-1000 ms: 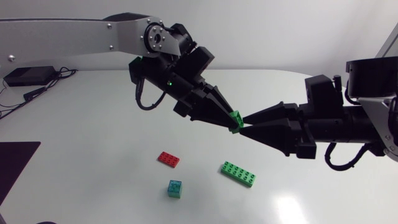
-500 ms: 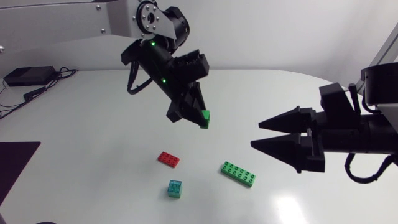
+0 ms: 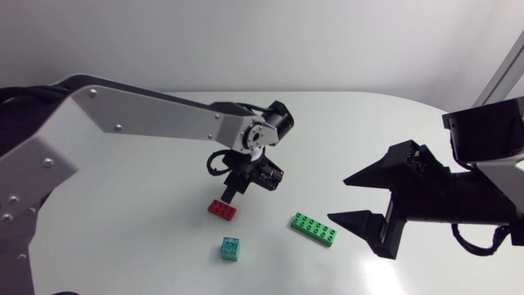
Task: Separate the duplo bricks
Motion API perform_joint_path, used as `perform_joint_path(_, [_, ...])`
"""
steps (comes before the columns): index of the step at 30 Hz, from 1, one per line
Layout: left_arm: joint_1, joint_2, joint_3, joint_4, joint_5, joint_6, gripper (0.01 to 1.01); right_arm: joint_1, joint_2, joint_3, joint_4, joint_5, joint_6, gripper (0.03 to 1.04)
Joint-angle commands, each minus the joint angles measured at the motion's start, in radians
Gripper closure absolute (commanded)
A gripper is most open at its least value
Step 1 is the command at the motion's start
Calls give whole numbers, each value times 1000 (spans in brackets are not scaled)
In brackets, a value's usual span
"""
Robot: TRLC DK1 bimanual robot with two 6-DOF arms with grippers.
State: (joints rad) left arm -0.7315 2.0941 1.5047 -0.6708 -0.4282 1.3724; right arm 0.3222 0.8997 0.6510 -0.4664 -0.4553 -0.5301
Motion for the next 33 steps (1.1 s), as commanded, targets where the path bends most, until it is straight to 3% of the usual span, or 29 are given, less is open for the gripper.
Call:
perform_joint_path(1, [-19,41,-41,40,-67,105,726,8,-16,-31,-11,10,-30,80])
perform_joint_path(13, [-25,103,-29,117,-241,237,726,-3,-84,-86,-31,-3,-64,80])
perform_joint_path(24, [-22,122,-57,97,-251,238,720,-3,-124,-106,-41,-14,-68,80])
perform_joint_path(28, [-23,127,-58,99,-251,234,493,-3,-130,-105,-48,-16,-68,80])
perform_joint_path(33, [-23,135,-67,112,-251,228,287,-3,-139,-99,-58,-16,-68,80])
